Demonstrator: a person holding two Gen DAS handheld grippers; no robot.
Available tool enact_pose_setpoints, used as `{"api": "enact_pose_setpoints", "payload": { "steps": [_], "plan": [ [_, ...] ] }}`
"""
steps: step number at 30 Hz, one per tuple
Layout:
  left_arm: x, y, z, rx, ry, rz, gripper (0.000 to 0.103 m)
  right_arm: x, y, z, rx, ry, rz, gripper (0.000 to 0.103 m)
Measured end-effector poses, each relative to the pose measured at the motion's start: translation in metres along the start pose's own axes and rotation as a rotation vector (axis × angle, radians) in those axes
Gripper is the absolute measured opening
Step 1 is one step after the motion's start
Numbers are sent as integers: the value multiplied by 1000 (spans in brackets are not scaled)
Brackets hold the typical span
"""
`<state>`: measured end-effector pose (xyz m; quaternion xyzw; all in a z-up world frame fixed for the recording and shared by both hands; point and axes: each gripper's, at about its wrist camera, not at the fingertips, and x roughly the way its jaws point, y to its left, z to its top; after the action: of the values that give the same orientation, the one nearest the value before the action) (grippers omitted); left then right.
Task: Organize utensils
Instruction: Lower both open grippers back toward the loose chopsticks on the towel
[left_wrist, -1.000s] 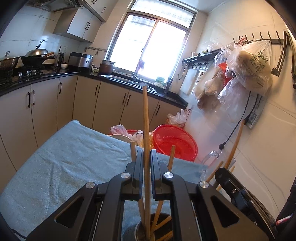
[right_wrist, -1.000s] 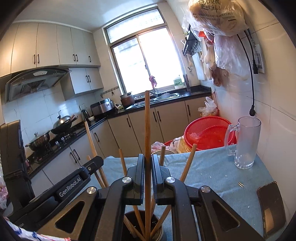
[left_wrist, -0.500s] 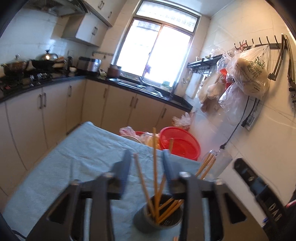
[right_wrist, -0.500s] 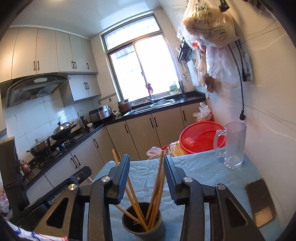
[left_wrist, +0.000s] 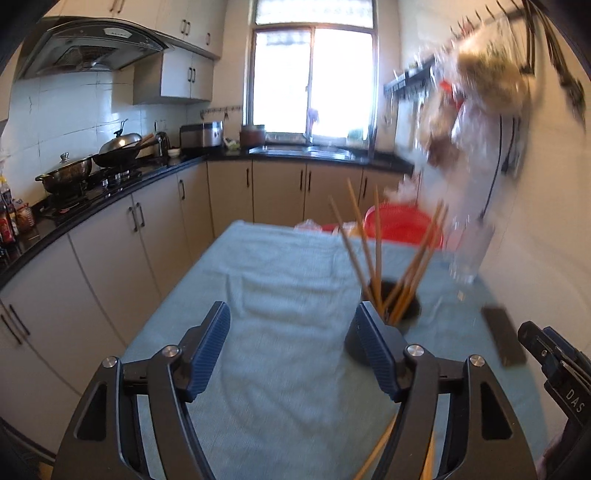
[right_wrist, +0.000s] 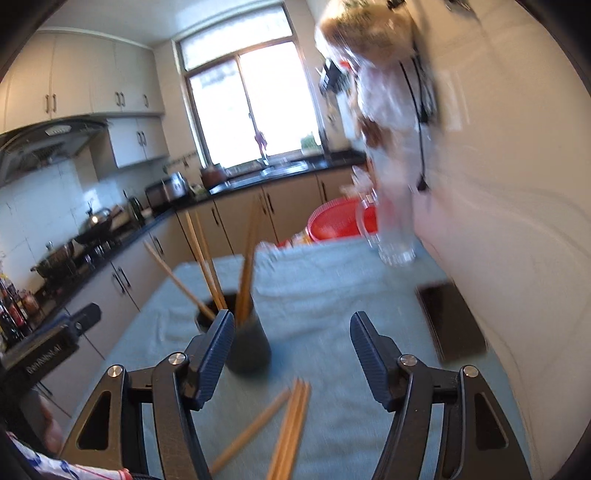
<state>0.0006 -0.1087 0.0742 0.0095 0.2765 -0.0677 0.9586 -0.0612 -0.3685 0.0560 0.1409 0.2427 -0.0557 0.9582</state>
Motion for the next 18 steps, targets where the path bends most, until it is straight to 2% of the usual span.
{"api": "enact_pose_setpoints", "payload": {
  "steps": [3, 12, 16, 18],
  "plan": [
    [-5, -3, -16, 19, 30, 6, 69, -2, -10, -20, 22, 53, -17, 70],
    [-5, -8, -49, 79, 119, -1, 70, -11, -25, -61, 60, 139, -22, 69],
    [5, -6, -61, 106, 163, -13, 70, -5, -26, -74, 43, 191, 6, 69],
    [17, -7, -68, 125, 211, -33, 70, 3, -26, -80, 19, 234, 23, 69]
  ]
}}
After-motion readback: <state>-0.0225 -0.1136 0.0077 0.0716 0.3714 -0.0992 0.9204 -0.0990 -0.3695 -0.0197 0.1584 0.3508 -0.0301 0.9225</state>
